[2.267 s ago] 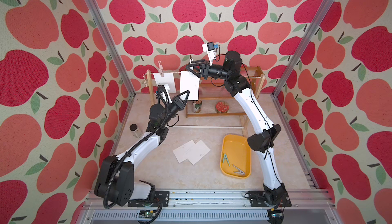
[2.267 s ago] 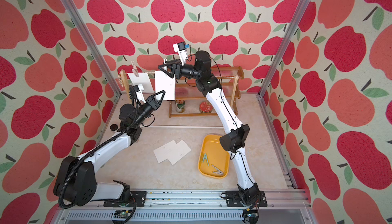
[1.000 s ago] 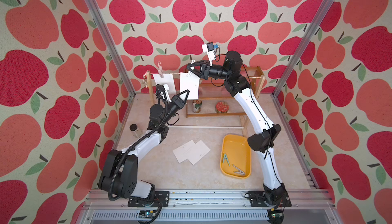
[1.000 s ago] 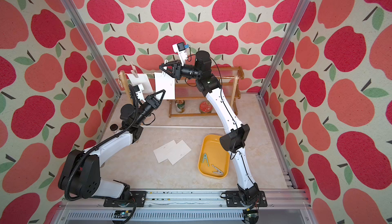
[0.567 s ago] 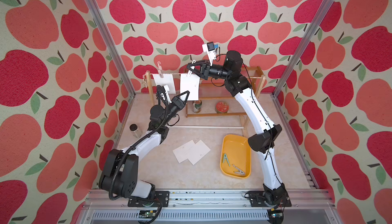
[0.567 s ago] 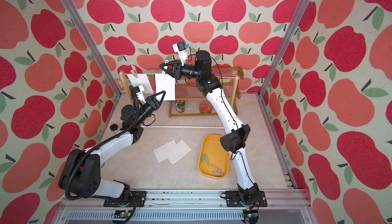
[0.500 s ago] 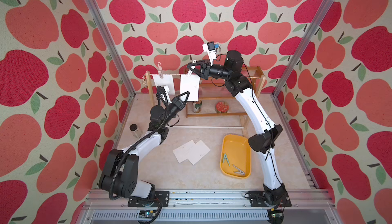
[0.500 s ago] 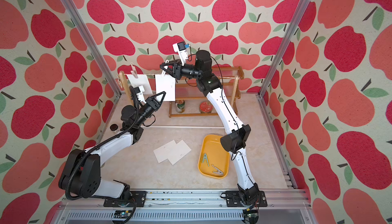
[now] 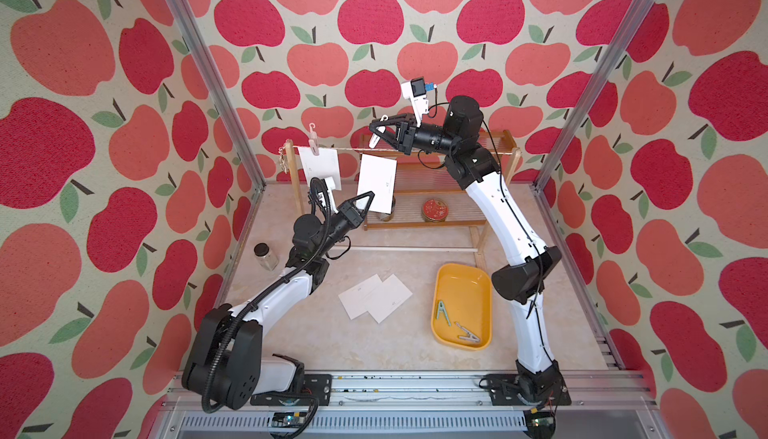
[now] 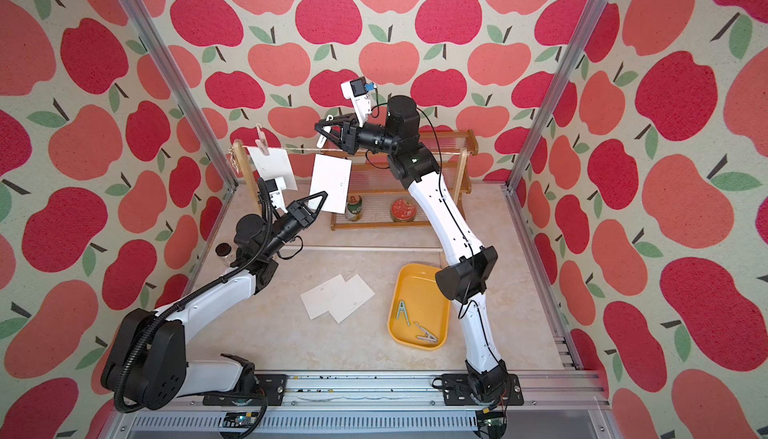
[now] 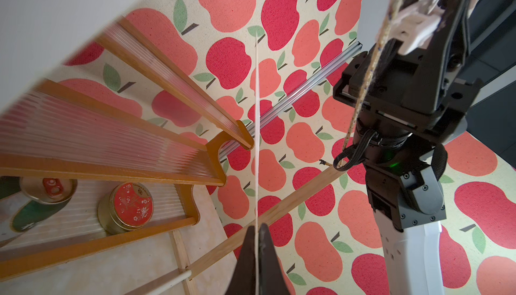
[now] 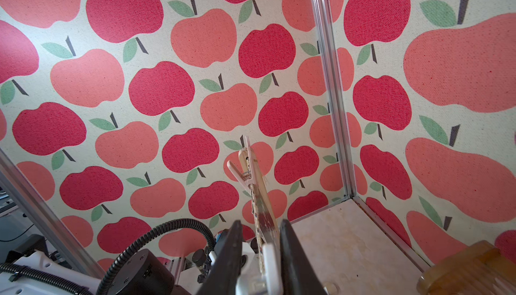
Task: Remove the postcards from the strings
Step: Remove the clamp from the clothesline, then place the postcard on the postcard.
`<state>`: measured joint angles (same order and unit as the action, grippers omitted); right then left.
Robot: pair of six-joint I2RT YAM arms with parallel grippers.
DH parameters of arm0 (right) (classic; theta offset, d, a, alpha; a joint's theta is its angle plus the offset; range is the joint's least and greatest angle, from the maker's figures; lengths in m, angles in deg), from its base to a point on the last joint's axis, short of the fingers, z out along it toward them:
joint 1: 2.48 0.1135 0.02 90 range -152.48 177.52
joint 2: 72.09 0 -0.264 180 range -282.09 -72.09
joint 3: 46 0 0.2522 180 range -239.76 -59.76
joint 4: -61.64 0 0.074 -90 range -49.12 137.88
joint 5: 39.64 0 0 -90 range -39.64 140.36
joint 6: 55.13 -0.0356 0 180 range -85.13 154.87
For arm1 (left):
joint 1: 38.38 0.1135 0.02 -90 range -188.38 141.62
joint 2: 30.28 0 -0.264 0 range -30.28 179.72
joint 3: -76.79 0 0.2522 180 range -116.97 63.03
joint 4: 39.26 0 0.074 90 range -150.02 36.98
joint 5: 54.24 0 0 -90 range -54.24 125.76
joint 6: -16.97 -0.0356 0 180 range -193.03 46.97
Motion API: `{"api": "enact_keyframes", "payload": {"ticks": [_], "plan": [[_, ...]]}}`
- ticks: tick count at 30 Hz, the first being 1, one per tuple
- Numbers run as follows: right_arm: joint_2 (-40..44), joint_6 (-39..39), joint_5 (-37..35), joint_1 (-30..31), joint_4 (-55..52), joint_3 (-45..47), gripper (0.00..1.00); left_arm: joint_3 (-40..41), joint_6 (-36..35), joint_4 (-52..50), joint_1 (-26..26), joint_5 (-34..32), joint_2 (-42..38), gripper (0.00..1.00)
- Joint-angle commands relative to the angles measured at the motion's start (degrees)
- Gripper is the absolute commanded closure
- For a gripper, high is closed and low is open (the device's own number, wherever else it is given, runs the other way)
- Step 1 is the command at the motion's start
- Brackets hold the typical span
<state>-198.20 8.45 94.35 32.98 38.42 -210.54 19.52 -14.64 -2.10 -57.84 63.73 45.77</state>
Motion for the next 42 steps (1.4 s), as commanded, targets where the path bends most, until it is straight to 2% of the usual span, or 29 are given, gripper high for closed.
{"api": "enact_keyframes", "payload": {"ticks": [1, 11, 18, 25, 33, 42], "plan": [[3.9, 1.0, -0.6, -0.6, 1.0, 1.2, 0.76, 1.4, -3.1, -4.1, -0.5, 1.4, -2.3, 1.00], [9.6, 0.9, -1.7, -2.3, 4.1, 9.6, 0.77, 5.5, -5.4, -10.2, -2.5, 0.5, -6.6, 1.00], [14.2, 1.8, -1.5, -2.7, 4.5, 15.3, 0.77, 6.0, -8.4, -19.2, -3.8, 1.1, -9.0, 1.00], [24.3, 1.6, -2.3, -2.8, 10.3, 32.9, 0.77, 4.7, -12.3, -31.2, -3.9, 4.7, -9.6, 1.00], [36.7, 4.1, -4.3, -2.8, 11.4, 50.3, 0.77, 3.9, -16.3, -40.1, -3.5, 10.6, -6.0, 1.00], [49.0, 8.7, -8.0, -2.9, 4.9, 63.1, 0.76, 3.0, -16.4, -46.9, -3.5, 17.0, 3.8, 1.00]]}}
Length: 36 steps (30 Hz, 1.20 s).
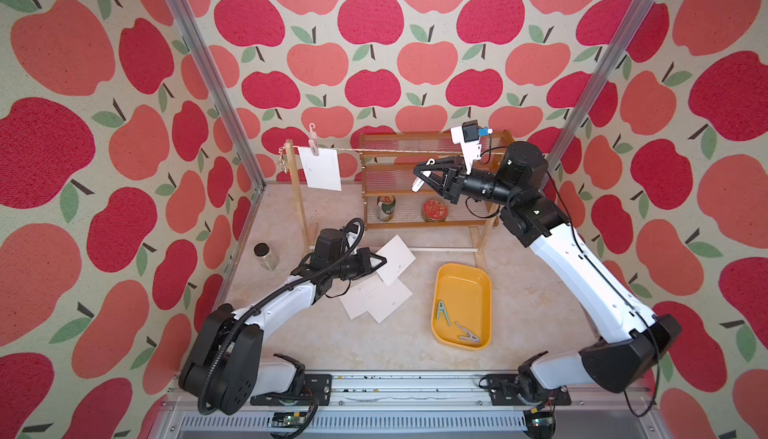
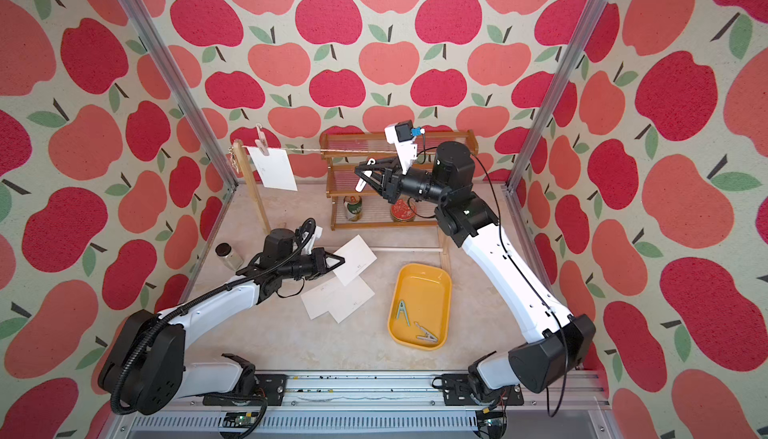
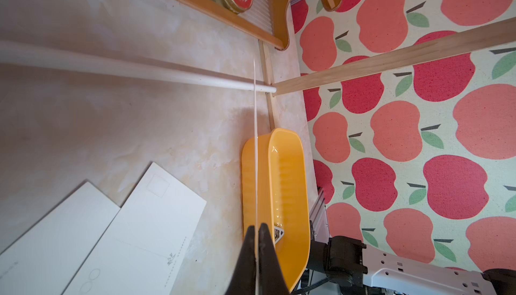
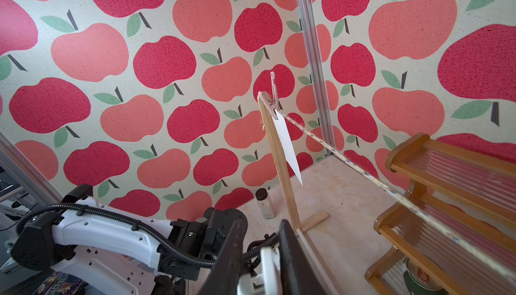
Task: Remove the postcards from the strings
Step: Place the postcard on the postcard.
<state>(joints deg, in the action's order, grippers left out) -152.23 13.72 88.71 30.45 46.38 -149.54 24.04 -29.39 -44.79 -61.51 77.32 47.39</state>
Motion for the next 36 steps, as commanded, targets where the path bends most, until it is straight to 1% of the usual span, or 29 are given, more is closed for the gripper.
{"api": "enact_keyframes", "payload": {"ticks": [1, 7, 9, 10, 11, 12, 13, 15, 18, 20, 24, 25, 27, 28, 29, 30, 32, 36], "plan": [[3.8, 3.9, -2.8, -0.3, -3.9, 2.7, 0.77, -1.5, -1.4, -4.5, 0.2, 3.4, 3.2, 1.00], [8.9, 3.9, -4.5, -0.3, -5.0, 8.5, 0.76, -1.6, -0.3, -5.7, 0.2, 4.5, 8.7, 1.00], [10.6, 3.6, -5.4, -0.3, -4.5, 10.8, 0.76, -2.1, -1.0, -9.5, 0.3, 2.1, 9.6, 1.00], [11.2, 3.5, -5.7, -0.3, -4.3, 11.9, 0.76, -2.4, -1.5, -11.0, 0.4, 0.8, 9.8, 0.97], [11.8, 3.4, -6.1, -0.3, -4.1, 12.9, 0.76, -2.6, -1.8, -12.9, 0.4, -0.8, 10.0, 0.87], [12.5, 3.2, -6.5, -0.3, -4.1, 13.8, 0.76, -2.9, -1.8, -14.4, 0.6, -2.2, 10.1, 0.79], [13.0, 3.1, -6.7, -0.3, -4.0, 14.6, 0.76, -3.1, -2.0, -15.7, 0.8, -3.2, 10.2, 0.75], [14.1, 2.7, -7.2, -0.3, -4.0, 16.2, 0.76, -3.3, -2.4, -18.1, 1.2, -4.9, 10.1, 0.71], [15.8, 2.2, -8.1, -0.3, -3.8, 18.7, 0.76, -3.3, -3.0, -21.2, 1.8, -8.3, 8.9, 0.59], [16.7, 1.6, -8.4, -0.3, -3.6, 20.2, 0.76, -3.0, -3.1, -23.6, 2.2, -11.2, 7.6, 0.56], [19.0, 1.5, -9.6, -0.3, -5.0, 22.6, 0.76, -1.8, -2.1, -27.3, 3.9, -18.6, 3.0, 0.46], [19.5, 1.4, -9.9, -0.4, -5.4, 23.3, 0.76, -1.5, -2.1, -27.7, 4.4, -20.1, 1.6, 0.46], [20.7, 1.3, -10.5, -0.4, -6.3, 24.5, 0.76, -1.4, -2.5, -28.7, 4.7, -22.9, -1.1, 0.42], [21.2, 1.2, -10.8, -0.3, -6.9, 25.2, 0.76, -1.4, -3.0, -29.1, 4.7, -24.1, -2.3, 0.38], [21.7, 1.3, -11.1, -0.3, -7.1, 25.7, 0.76, -1.4, -3.6, -29.1, 4.7, -24.5, -3.4, 0.37], [22.2, 1.3, -11.6, -0.3, -7.8, 26.4, 0.76, -1.6, -3.8, -29.4, 4.7, -25.3, -4.7, 0.28], [23.1, 1.3, -12.5, -0.4, -8.6, 27.7, 0.76, -1.8, -4.4, -29.6, 4.7, -26.0, -6.5, 0.26], [25.0, 0.5, -13.8, -0.3, -9.7, 31.1, 0.76, -1.7, -5.3, -28.1, 4.3, -26.6, -10.2, 0.27]]}}
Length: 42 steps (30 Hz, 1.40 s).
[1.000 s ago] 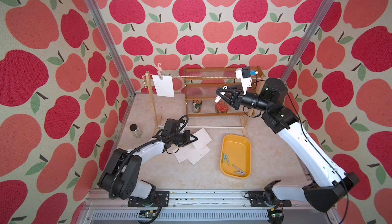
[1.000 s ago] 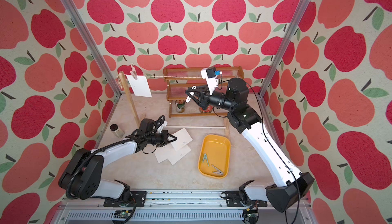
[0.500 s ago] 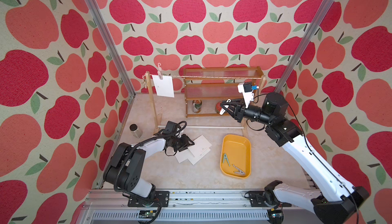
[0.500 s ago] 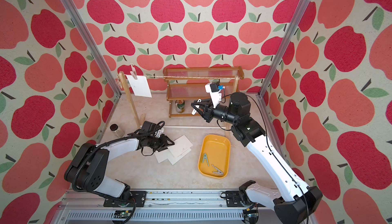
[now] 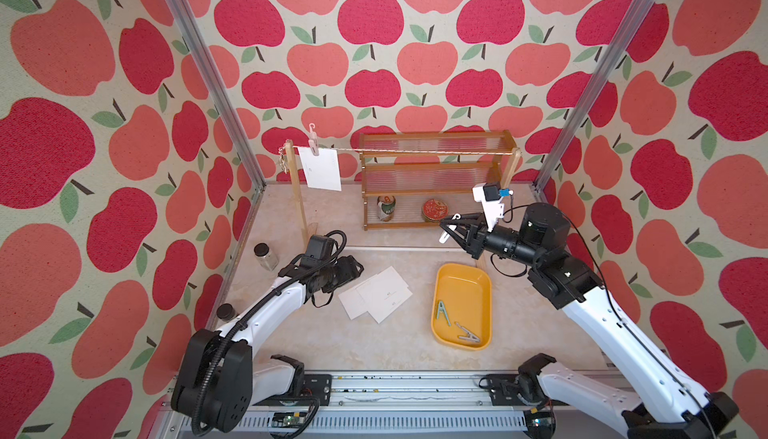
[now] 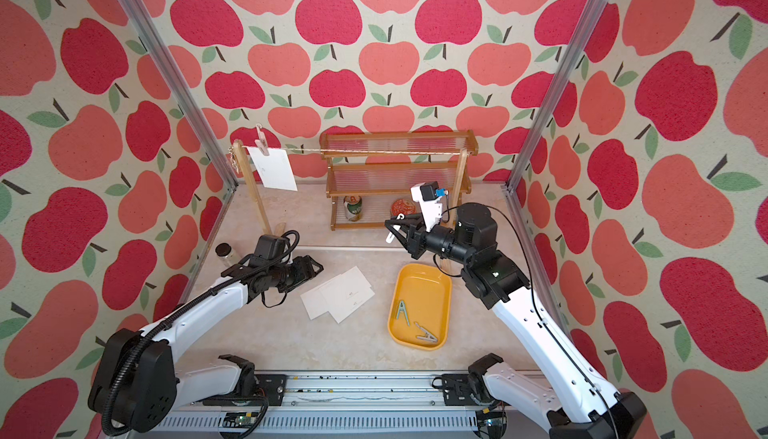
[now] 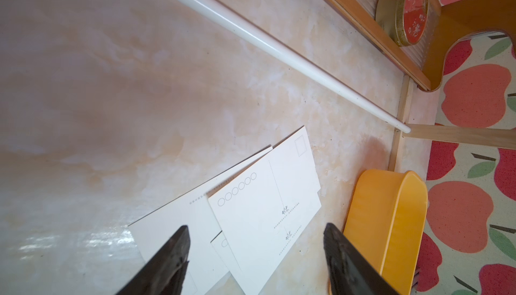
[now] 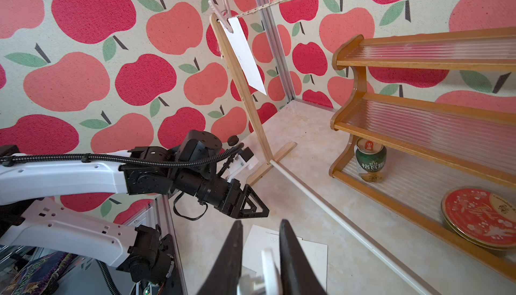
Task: Remove the postcards from the strings
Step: Place the postcard on the postcard, then place the clamp in the storage box.
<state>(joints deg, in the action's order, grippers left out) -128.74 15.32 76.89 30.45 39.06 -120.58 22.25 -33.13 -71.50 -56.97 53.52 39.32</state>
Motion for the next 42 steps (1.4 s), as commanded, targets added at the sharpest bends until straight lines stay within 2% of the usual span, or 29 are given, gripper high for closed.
{"api": "enact_keyframes", "payload": {"ticks": [1, 7, 17, 18, 19, 26, 34, 38, 42], "plan": [[2.1, -1.1, -2.5, -0.3, -2.6, 3.0, 0.76, 0.4, -1.8, -0.2, -0.6, -2.6, -3.3, 0.27], [5.0, -1.5, -5.4, -0.3, -5.4, 8.8, 0.76, 1.5, -4.0, 6.3, -3.6, -2.8, -9.4, 0.27], [7.9, -4.1, -11.4, -0.4, -5.6, 21.4, 0.75, 4.0, -4.3, 17.7, -7.0, -1.8, -12.1, 0.24], [7.7, -4.7, -11.9, -0.4, -4.9, 23.1, 0.75, 4.4, -3.8, 18.9, -7.4, -2.3, -12.2, 0.18], [7.4, -5.3, -12.0, -0.3, -4.1, 24.6, 0.75, 4.8, -3.8, 20.3, -7.6, -2.2, -12.3, 0.17], [4.8, -9.8, -14.2, -0.4, 2.5, 33.9, 0.75, 4.7, -4.0, 24.1, -8.3, -1.3, -10.5, 0.17], [-1.3, -11.5, -16.7, -0.1, 6.3, 38.2, 0.73, 4.3, -4.7, 26.5, -8.8, -0.7, -9.1, 0.17], [-3.8, -11.7, -17.6, 0.5, 6.8, 37.9, 0.65, 4.6, -4.6, 27.6, -9.1, -0.8, -8.6, 0.17], [-2.8, -10.7, -19.8, 1.1, 4.2, 36.2, 0.47, 4.8, -4.3, 28.0, -9.0, -1.3, -8.7, 0.17]]}}
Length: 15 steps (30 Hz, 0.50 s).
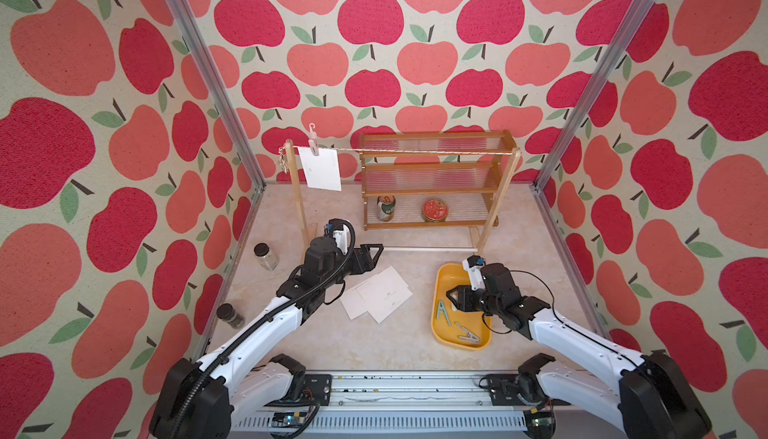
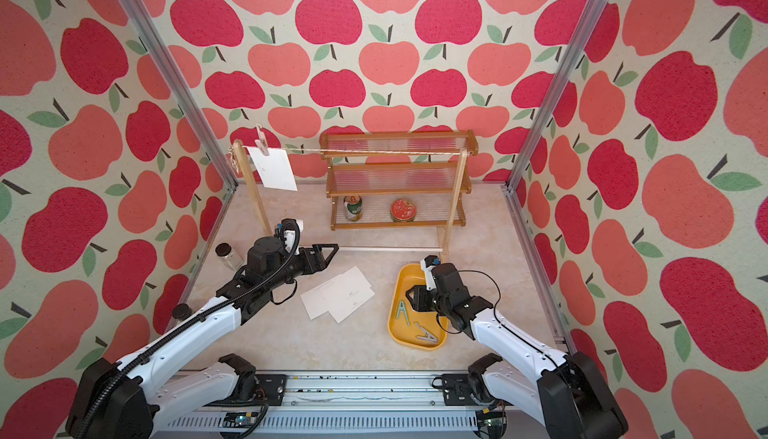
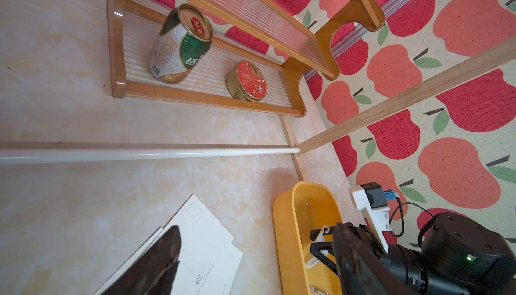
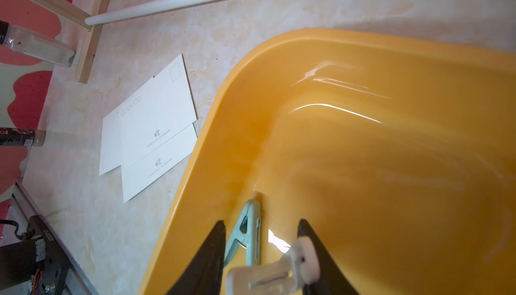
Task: Remove the postcards from the strings
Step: Place the clamp in the storage box.
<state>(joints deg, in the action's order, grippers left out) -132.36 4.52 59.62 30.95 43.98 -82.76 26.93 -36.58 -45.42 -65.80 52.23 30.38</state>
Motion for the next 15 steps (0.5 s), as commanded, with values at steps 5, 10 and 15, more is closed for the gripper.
{"api": "enact_keyframes", "payload": {"ticks": [5, 10, 15], "plan": [[4.9, 1.9, -4.2, 1.0, -6.5, -5.1, 0.29, 0.3, -0.8, 2.1, -0.3, -1.3, -0.3, 0.16], [8.0, 4.6, -4.8, 2.5, -11.0, -10.2, 0.11, 0.9, -0.2, 3.0, 0.8, -2.0, -1.2, 0.16], [5.9, 7.7, -4.3, 5.4, -12.8, -17.5, 0.01, 0.8, 0.1, 2.4, 3.0, -2.3, -2.8, 0.14]]}}
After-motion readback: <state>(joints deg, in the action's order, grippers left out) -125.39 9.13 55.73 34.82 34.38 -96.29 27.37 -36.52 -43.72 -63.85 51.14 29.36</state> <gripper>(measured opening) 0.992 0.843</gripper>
